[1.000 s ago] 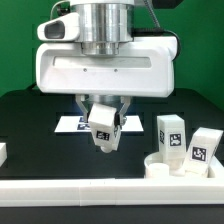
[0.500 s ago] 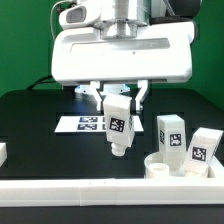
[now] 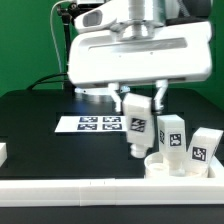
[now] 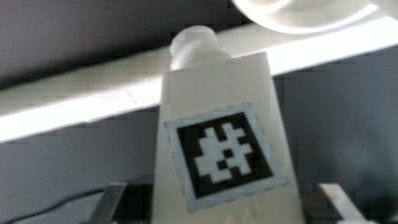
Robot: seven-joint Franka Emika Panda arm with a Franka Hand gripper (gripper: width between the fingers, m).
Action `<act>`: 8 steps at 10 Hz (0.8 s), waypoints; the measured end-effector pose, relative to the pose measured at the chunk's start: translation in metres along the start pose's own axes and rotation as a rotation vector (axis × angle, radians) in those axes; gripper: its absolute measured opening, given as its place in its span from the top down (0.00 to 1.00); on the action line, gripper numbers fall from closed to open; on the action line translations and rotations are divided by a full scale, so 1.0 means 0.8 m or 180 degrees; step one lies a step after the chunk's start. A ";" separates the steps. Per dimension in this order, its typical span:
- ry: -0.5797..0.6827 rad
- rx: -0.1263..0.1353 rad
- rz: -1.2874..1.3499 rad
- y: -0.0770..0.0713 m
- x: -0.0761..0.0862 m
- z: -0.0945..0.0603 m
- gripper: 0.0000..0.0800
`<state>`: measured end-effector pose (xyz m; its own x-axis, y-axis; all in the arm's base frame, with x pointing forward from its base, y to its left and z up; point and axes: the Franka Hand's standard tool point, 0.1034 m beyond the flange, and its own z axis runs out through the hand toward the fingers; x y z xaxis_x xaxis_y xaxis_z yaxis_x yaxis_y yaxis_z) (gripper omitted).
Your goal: Assemble stool
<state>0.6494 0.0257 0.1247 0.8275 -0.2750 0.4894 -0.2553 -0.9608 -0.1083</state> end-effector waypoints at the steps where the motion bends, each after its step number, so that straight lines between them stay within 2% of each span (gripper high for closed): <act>1: 0.0017 0.0036 -0.0018 -0.006 0.003 -0.001 0.59; 6: 0.0041 0.0052 -0.0060 -0.002 0.003 0.000 0.59; 7: 0.0075 0.0069 -0.0084 0.003 -0.001 0.001 0.59; 8: 0.0035 0.0127 -0.0067 0.000 -0.007 0.004 0.59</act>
Offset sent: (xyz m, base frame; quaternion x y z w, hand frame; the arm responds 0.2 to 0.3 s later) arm 0.0000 0.0000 0.0000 0.0000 0.0000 0.0000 1.0000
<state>0.6461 0.0272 0.1193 0.8270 -0.2544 0.5014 -0.2174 -0.9671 -0.1321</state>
